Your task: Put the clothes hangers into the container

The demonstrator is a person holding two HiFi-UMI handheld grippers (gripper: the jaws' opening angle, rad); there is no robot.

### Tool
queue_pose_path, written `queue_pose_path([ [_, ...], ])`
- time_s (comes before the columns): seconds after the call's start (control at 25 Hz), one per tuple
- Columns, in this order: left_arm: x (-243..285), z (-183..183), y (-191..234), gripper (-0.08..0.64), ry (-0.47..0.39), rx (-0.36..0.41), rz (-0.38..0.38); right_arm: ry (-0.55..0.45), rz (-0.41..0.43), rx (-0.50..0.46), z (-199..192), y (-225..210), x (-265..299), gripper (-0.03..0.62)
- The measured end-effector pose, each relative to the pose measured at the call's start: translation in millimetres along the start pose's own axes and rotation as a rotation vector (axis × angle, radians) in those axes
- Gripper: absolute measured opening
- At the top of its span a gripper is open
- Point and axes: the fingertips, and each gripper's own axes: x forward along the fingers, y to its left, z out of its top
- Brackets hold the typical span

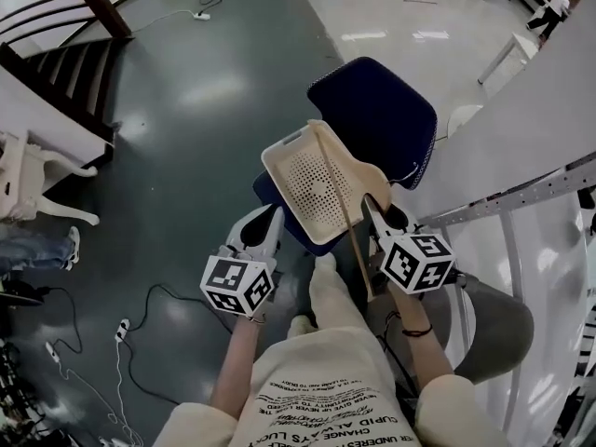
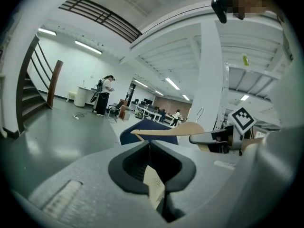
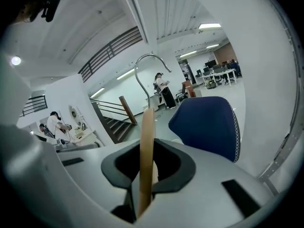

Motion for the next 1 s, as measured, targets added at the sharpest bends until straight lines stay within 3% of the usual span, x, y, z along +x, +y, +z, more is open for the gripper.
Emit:
queue_pose_path([
  [0.28, 55.5, -13.4, 21.5, 0.023, 0.065, -0.083, 0.039, 0.117, 0.052, 0.025, -3.4, -28.2, 55.6, 0.053],
  [1.0, 134.9, -95.9, 67.0, 0.023, 0.199, -0.220, 0.130, 0.359, 0.150, 0.060, -85.3, -79.9, 156.3, 0.053],
])
